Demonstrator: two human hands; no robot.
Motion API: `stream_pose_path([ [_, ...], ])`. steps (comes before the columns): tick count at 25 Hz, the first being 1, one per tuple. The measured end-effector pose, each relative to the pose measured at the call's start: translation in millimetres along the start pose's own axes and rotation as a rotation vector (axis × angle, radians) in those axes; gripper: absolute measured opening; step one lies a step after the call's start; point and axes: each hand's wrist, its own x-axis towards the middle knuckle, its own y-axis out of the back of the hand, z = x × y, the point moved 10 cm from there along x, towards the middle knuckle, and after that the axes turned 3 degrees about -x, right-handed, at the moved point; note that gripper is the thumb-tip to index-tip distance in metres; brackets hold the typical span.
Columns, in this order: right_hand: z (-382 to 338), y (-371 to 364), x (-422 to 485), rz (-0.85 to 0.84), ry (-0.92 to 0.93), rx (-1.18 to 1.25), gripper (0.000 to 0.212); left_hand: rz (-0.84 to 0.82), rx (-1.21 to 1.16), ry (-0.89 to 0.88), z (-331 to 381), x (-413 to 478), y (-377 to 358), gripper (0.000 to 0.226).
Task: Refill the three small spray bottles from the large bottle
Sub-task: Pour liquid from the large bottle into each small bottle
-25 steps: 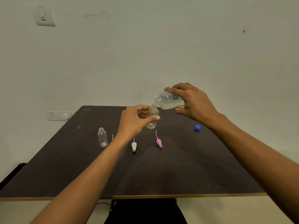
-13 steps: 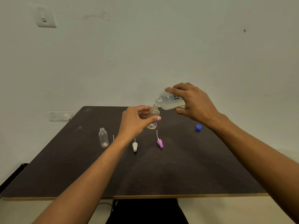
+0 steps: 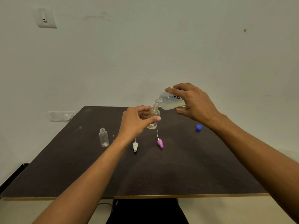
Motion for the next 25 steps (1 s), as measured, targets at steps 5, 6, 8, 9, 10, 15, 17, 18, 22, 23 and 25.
stream_pose_path([
  [5,-0.4,1.1,-0.3,0.006,0.002,0.0,0.078,-0.004,0.001,-0.009,0.4,0.0,-0.8,0.063],
  [6,0.0,0.9,-0.1,0.004,0.0,-0.002,0.078,-0.005,0.003,-0.01,0.5,0.1,-1.1,0.063],
  [8,0.5,0.1,0.0,0.003,-0.001,-0.003,0.078,-0.006,0.005,-0.013,0.4,0.3,-1.4,0.062],
  [9,0.6,0.1,-0.1,0.004,-0.002,-0.001,0.078,-0.006,0.007,-0.014,0.3,0.6,-1.7,0.061],
  [10,0.6,0.0,-0.2,0.002,-0.002,0.001,0.077,-0.006,0.012,-0.015,0.0,0.8,-1.8,0.062],
  [15,-0.4,0.8,-1.6,-0.005,-0.011,0.022,0.076,-0.013,0.014,-0.019,-0.6,0.3,-2.7,0.058],
  [17,-1.2,0.9,-1.6,-0.006,-0.011,0.024,0.076,-0.014,0.01,-0.02,0.0,-0.3,-2.3,0.052],
  [18,-1.5,1.1,-1.8,-0.006,-0.011,0.026,0.075,-0.016,0.007,-0.02,0.5,-0.5,-2.3,0.049],
  [22,-2.1,2.7,-1.8,-0.004,-0.014,0.034,0.074,-0.021,-0.005,-0.03,3.1,-1.1,-1.9,0.043],
  [23,-2.5,2.7,-1.8,-0.005,-0.014,0.033,0.074,-0.02,-0.005,-0.034,3.3,-1.2,-1.9,0.045],
  [25,-3.0,3.3,-2.0,-0.004,-0.013,0.032,0.075,-0.02,-0.005,-0.035,2.8,-1.3,-1.6,0.044],
])
